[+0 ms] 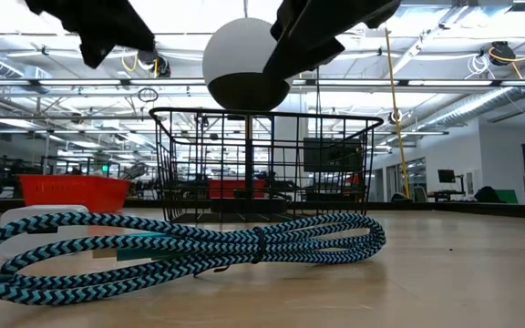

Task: Pick and place items into bin
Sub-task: Put the blue charger cable into the red bin

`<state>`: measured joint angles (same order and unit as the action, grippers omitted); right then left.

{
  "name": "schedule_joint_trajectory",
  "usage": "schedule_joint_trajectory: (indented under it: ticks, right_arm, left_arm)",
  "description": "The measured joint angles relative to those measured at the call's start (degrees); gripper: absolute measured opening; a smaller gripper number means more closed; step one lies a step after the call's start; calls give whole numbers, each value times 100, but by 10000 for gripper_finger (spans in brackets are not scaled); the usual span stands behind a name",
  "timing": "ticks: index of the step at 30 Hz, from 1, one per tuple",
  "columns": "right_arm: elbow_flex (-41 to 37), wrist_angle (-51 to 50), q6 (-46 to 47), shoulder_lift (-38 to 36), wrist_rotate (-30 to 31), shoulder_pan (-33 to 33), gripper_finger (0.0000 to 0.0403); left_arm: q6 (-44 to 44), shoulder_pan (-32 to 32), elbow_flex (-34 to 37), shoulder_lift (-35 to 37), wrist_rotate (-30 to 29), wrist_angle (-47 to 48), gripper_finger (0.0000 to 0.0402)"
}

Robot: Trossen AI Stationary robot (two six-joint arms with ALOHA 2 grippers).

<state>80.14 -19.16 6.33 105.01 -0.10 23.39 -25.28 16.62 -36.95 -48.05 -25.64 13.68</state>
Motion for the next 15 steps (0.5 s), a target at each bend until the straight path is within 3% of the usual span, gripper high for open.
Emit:
schedule_joint_trajectory:
  ticks: [9, 15]
  right_arm:
    - [-561, 415, 516, 7, 160, 396, 196]
    - [-1324, 1419, 513, 9, 199, 524, 196]
  left_arm:
    - [-50, 668, 0, -150, -533, -473, 90]
    - [-24, 793, 0, -452, -701, -892, 90]
